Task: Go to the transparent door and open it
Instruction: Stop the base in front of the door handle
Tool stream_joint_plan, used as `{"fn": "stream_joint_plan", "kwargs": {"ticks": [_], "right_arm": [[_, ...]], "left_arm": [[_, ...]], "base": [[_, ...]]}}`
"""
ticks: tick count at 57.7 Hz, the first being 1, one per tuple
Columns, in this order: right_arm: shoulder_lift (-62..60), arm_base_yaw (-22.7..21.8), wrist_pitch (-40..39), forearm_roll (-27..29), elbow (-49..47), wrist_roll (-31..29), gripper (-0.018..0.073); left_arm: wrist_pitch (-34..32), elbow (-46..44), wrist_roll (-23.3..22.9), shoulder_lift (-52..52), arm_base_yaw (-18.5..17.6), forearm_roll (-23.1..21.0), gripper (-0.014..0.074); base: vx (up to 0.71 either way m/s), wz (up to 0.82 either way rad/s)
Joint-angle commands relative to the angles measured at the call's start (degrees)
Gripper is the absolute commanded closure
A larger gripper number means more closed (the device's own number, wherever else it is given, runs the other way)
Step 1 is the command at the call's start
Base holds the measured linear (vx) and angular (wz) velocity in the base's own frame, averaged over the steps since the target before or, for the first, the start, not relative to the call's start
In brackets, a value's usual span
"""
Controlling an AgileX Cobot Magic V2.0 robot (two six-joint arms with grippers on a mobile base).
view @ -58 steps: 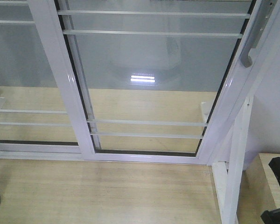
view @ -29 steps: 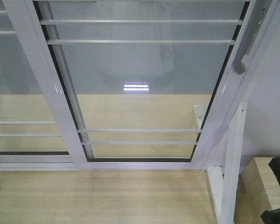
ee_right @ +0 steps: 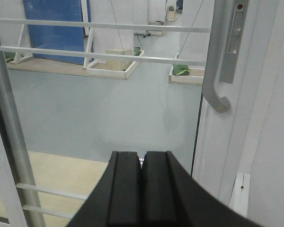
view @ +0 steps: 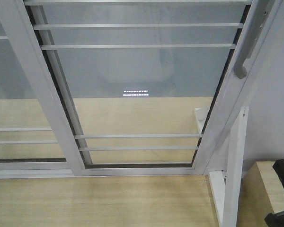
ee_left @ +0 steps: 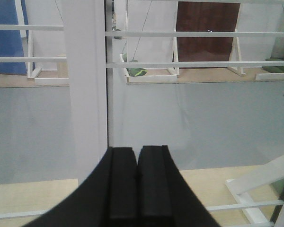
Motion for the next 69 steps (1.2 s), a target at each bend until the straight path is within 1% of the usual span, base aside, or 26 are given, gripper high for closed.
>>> {"fn": "stream_joint_plan", "kwargs": {"ticks": [1, 69], "right_arm": [[-0.8, -0.1, -4.8, -0.1, 0.8, -0.1, 0.0560], [-0.8, -0.1, -4.7, -0.1, 0.8, -0.1, 0.0560]], "left_arm": [[-5.0, 1.7, -0.4, -0.8, -0.2, -0.4, 0.0599], [-5.0, 1.7, -0.4, -0.8, -0.1, -0.4, 0.0599]], "base": [[0.04, -0.01], [0.01, 0.00]]}}
